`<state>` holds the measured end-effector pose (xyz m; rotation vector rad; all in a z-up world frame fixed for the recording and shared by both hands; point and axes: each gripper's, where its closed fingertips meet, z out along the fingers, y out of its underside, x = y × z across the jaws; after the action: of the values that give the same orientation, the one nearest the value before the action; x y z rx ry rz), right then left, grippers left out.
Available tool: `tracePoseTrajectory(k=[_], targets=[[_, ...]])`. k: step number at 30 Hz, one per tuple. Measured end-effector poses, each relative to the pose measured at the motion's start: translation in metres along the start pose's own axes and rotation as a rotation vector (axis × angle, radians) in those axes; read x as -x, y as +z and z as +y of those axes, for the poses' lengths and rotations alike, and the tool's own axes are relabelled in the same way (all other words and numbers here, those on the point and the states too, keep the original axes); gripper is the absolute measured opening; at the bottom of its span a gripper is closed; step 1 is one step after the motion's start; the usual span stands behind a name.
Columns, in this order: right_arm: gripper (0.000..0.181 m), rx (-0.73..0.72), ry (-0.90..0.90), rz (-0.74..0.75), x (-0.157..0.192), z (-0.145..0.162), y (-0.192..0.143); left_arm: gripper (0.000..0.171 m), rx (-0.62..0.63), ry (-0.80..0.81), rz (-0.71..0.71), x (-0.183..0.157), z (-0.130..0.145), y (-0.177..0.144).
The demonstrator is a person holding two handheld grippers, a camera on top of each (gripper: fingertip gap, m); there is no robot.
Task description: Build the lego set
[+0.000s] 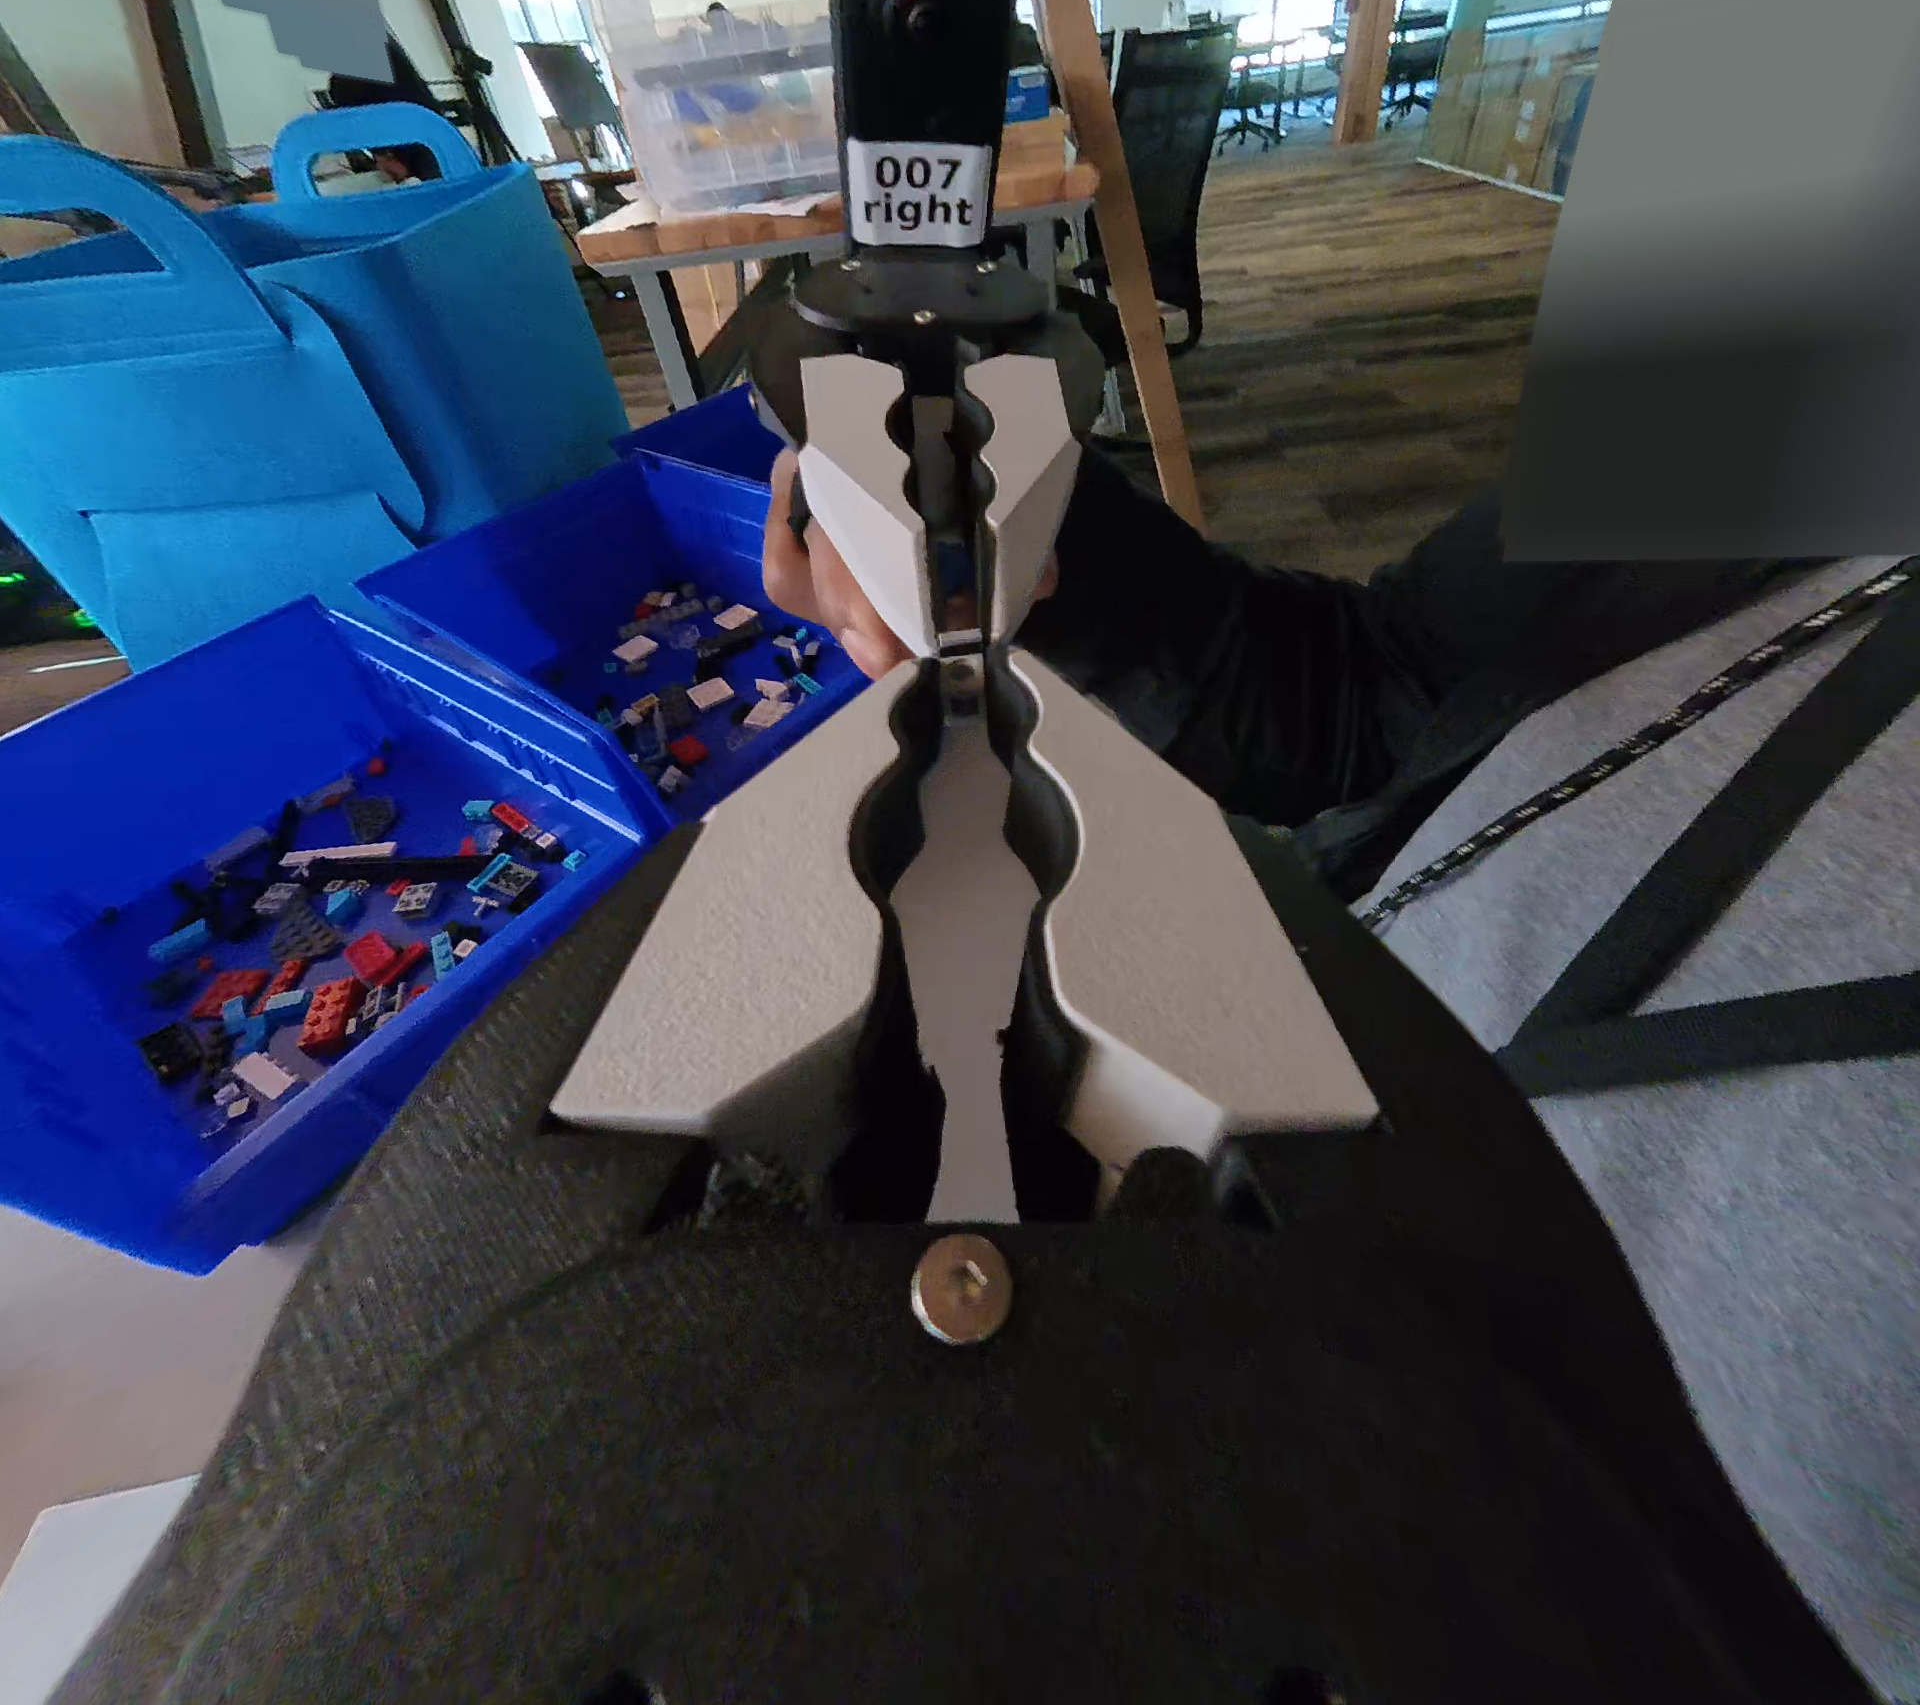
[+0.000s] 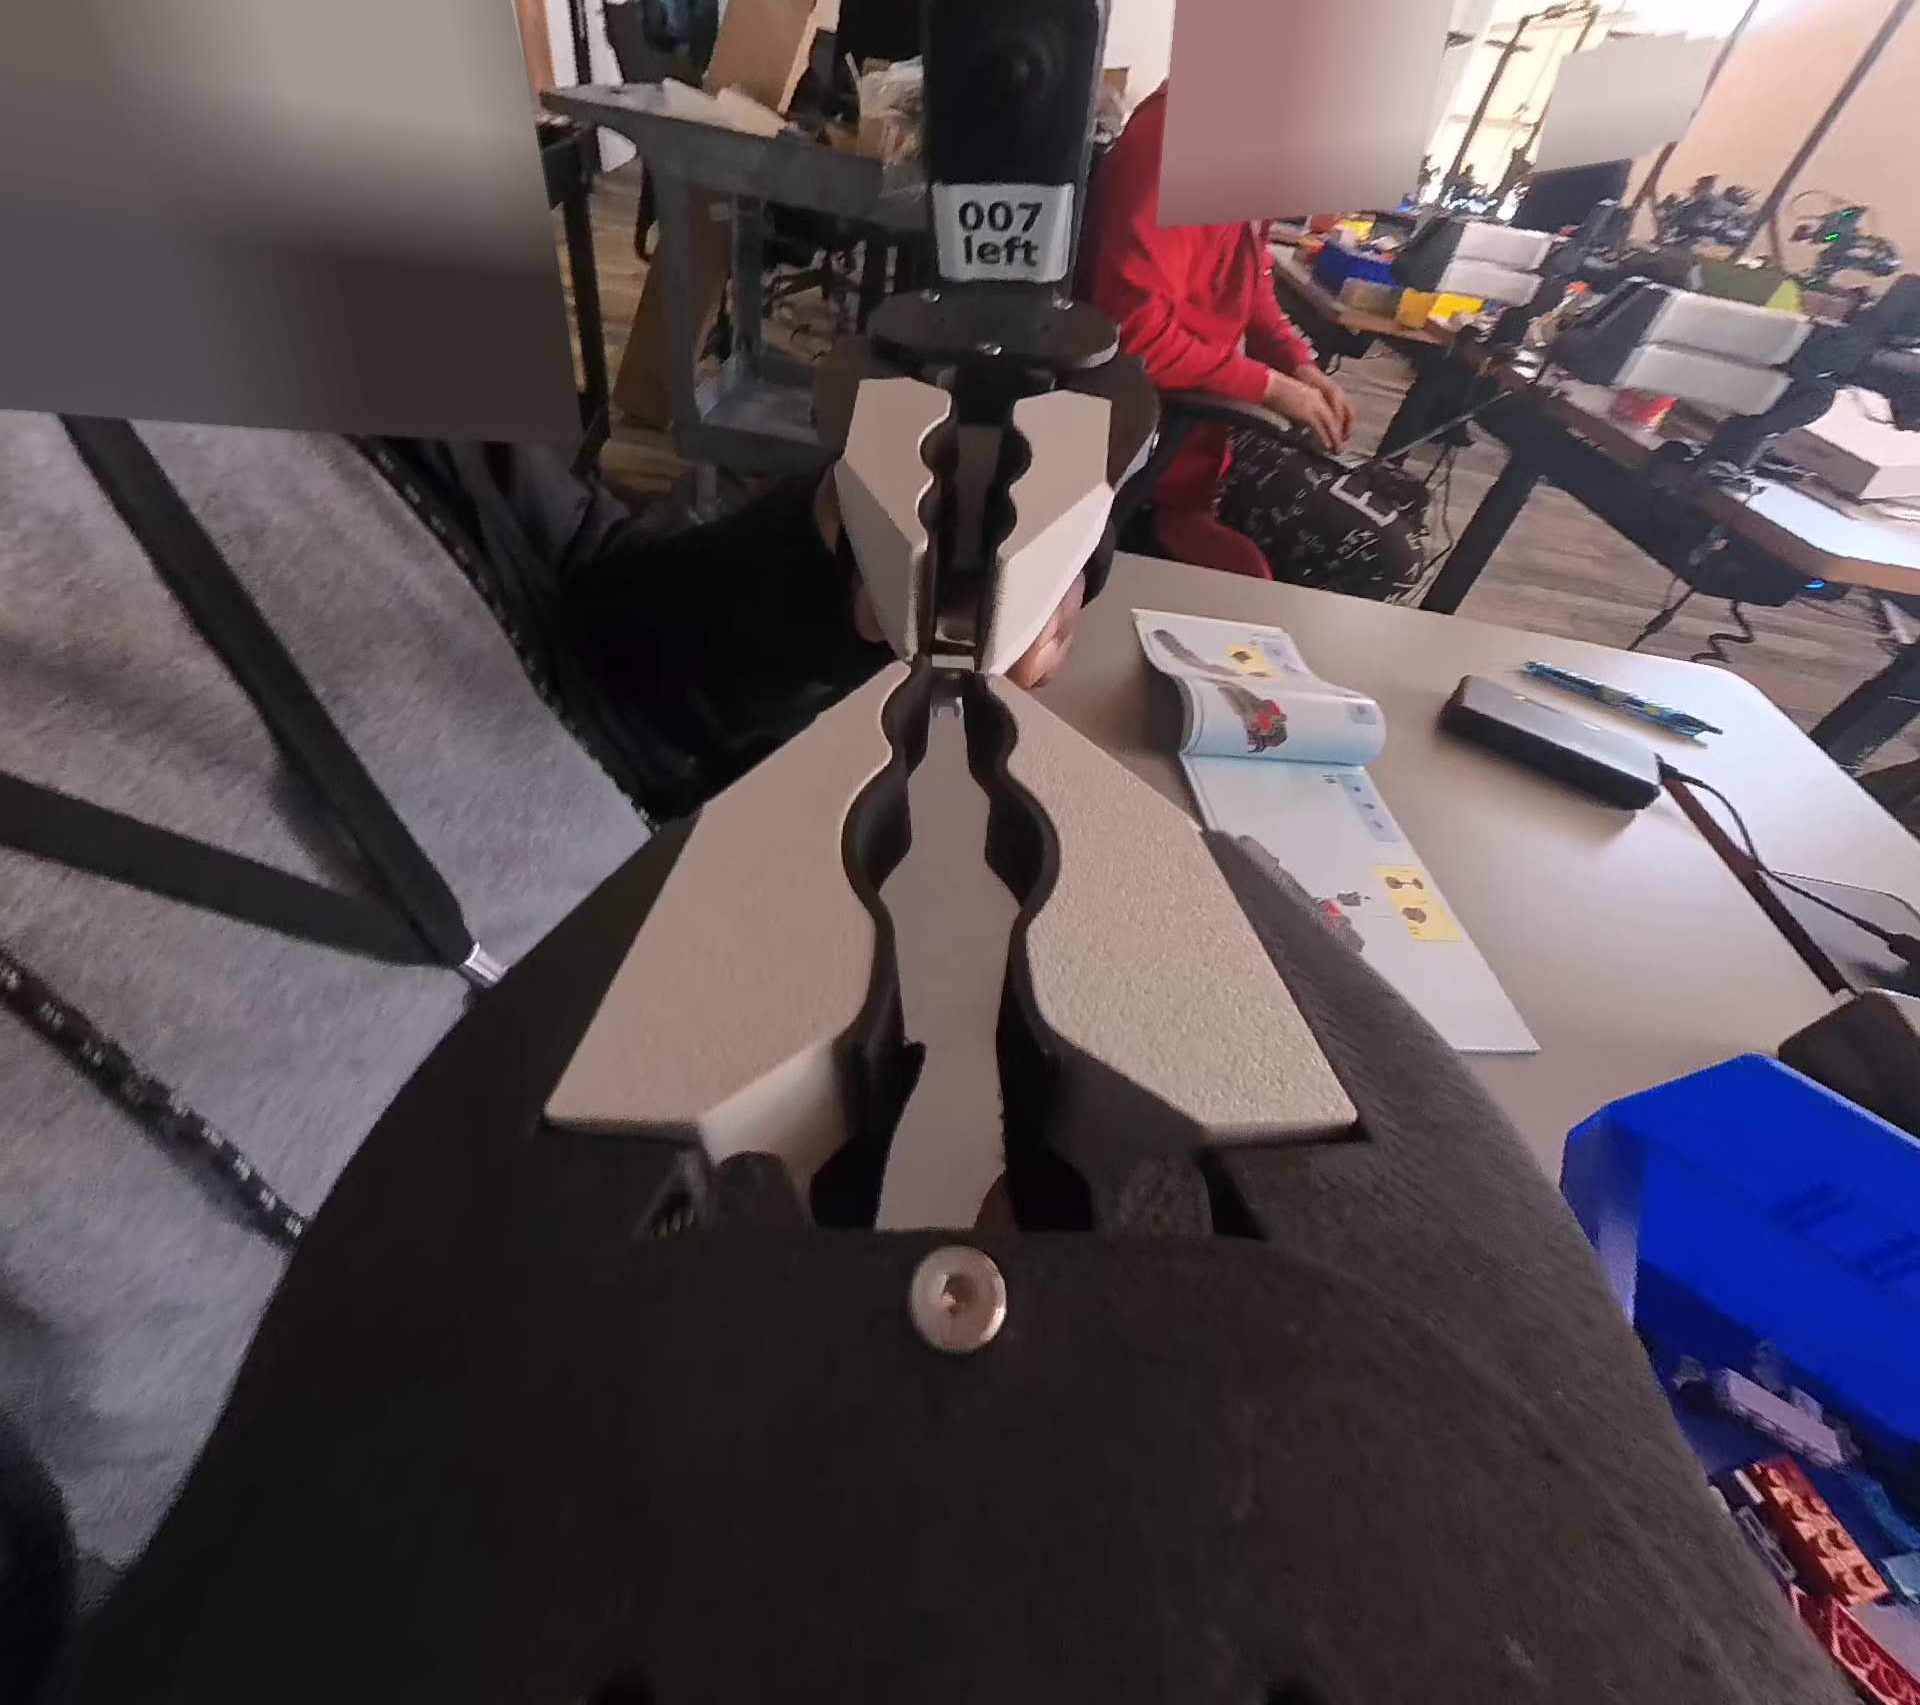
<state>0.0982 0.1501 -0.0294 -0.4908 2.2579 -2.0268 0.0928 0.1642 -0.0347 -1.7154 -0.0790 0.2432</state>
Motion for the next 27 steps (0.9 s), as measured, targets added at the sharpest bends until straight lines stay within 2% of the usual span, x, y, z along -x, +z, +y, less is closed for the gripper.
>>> tracePoseTrajectory(k=[6, 12, 16, 20, 24, 27], targets=[[0.006, 0.031, 0.0, -0.038, 0.006, 0.007, 0.002, 0.008, 0.048, -0.002, 0.028, -0.005, 0.007, 0.003], [0.006, 0.02, 0.013, -0.029, 0.002, 0.008, 0.002, 0.008, 0.033, -0.02, 0.014, -0.001, 0.007, 0.003], [0.006, 0.004, 0.021, -0.015, -0.002, 0.005, 0.001, 0.008, 0.003, -0.039, 0.009, 0.002, 0.005, 0.003], [0.006, -0.076, 0.021, -0.013, -0.003, -0.008, -0.001, 0.008, -0.074, -0.067, 0.016, 0.003, -0.007, 0.001], [0.006, -0.149, 0.048, -0.014, -0.007, -0.018, -0.006, 0.008, -0.092, -0.083, 0.031, 0.003, -0.007, 0.0], [0.006, -0.14, 0.047, 0.002, -0.01, -0.016, -0.007, 0.008, -0.124, -0.106, 0.049, 0.002, -0.011, 0.0]])
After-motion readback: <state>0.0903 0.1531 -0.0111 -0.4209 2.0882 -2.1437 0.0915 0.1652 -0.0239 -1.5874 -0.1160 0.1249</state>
